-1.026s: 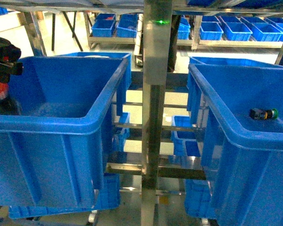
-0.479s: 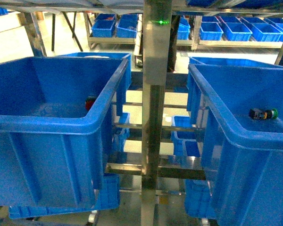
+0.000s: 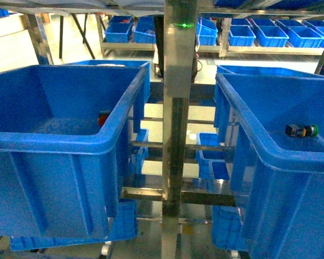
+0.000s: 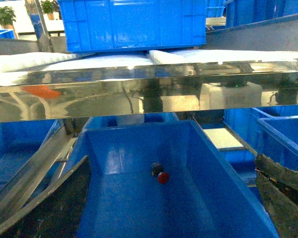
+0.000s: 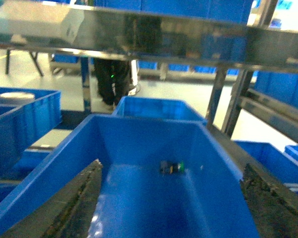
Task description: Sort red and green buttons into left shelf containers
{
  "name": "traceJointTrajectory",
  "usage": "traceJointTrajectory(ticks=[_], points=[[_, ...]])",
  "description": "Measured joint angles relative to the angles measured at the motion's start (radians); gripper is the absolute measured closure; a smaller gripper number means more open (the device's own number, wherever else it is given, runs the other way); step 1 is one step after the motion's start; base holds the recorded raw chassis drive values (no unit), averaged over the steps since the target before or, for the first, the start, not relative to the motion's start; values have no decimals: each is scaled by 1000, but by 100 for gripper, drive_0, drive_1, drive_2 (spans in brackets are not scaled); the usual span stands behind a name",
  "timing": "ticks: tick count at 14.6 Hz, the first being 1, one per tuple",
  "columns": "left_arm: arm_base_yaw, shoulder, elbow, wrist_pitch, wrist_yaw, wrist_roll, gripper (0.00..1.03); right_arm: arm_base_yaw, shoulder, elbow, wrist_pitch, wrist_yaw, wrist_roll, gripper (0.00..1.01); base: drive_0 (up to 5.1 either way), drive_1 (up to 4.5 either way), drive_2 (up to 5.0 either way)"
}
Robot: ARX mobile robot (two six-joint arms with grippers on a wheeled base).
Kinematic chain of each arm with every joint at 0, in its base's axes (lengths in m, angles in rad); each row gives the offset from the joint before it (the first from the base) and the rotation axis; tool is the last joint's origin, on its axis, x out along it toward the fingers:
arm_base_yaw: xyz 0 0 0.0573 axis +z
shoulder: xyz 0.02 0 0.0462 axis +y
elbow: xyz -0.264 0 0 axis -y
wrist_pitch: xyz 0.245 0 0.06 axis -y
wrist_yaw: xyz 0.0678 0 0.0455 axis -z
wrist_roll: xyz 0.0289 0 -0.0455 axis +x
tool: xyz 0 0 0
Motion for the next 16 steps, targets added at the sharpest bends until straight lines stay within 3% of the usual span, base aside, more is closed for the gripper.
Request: traceJointTrajectory(ticks=[1, 2, 4, 5, 6, 7, 8, 16], points=[[-15, -12, -31, 76, -66, -17, 12, -31, -41, -12, -82, -98, 37, 24, 0, 0, 0], [-31, -59, -112, 127, -121, -26, 25, -29, -75, -56, -87, -137, 53, 37, 0, 0, 0], [-60, -142, -278, 185, -158, -40, 50, -29, -123, -126, -84, -147, 66, 62, 0, 0, 0], [-111, -169, -337, 207, -216, -43, 63, -29, -152, -149, -83, -147, 67, 75, 0, 0, 0], [-128, -211, -401, 226, -214, -42, 77, -29, -186, -175, -88, -148, 68, 92, 0, 0, 0], [-126, -250, -452, 246, -222, -43, 94, -29, -219, -200, -96, -146, 71, 99, 0, 0, 0], [-122, -285, -494, 252, -222, -44, 101, -29, -244, -216, -106, -147, 72, 99, 0, 0, 0], [-122, -520, -672, 187, -222, -45, 101, -29, -442, -311, -206, -148, 72, 99, 0, 0, 0]])
